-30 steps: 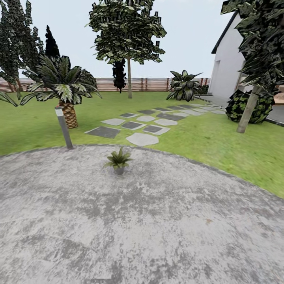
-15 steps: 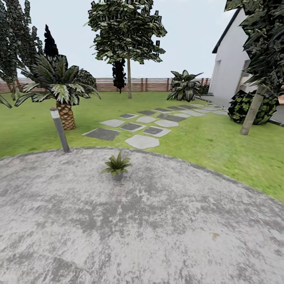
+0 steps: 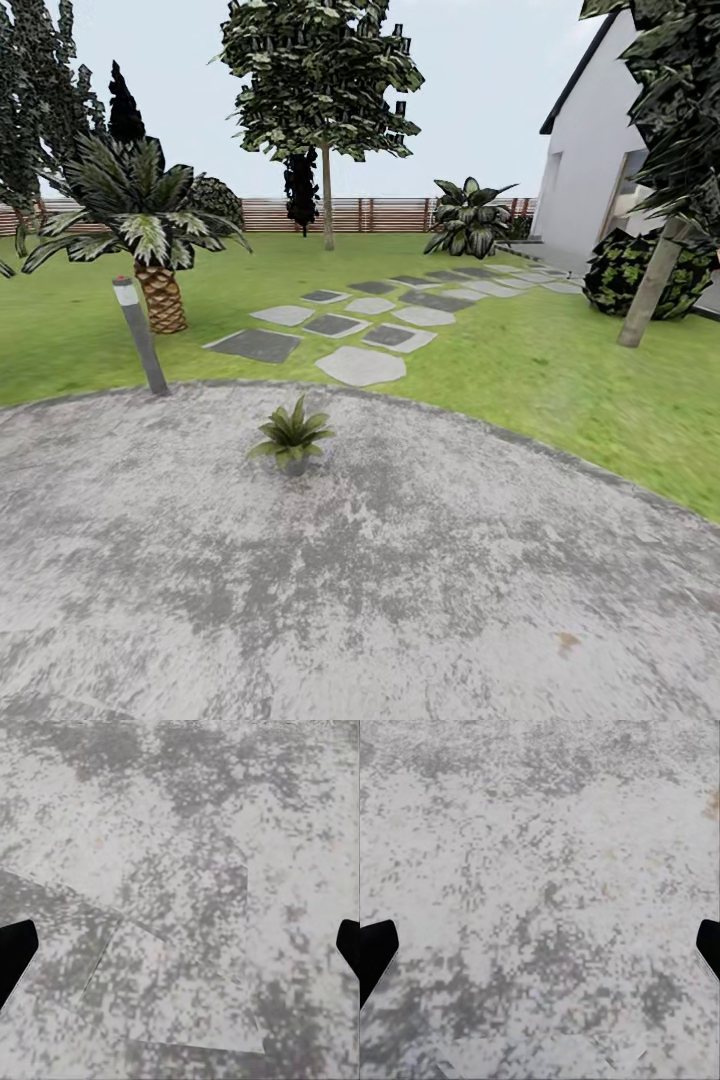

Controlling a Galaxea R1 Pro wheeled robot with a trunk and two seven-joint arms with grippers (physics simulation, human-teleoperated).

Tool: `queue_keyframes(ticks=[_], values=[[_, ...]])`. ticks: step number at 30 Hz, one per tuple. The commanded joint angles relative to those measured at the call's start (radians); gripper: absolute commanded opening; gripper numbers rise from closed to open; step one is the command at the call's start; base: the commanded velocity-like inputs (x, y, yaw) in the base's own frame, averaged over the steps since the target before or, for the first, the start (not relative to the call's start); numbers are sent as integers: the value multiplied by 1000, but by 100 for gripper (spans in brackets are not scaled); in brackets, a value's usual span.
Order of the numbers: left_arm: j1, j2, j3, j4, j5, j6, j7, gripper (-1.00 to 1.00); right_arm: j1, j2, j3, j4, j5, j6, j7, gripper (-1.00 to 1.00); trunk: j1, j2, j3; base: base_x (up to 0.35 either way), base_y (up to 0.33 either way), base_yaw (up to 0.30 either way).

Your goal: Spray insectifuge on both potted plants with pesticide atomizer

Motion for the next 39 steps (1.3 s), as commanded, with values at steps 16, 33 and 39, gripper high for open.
queue_keyframes(ticks=[16,33,39], values=[[-1,-1,2,1,2,-3,0,100,-1,0,-3,1,0,-3,-2,100,0,0,-1,337,0,-138],[-1,-2,2,1,3,-3,0,100,-1,0,-2,1,0,-3,-4,100,0,0,-1,330,-26,-230],[-1,-1,2,1,3,-3,0,100,-1,0,-1,2,1,-4,0,100,0,0,-1,288,-159,-12]])
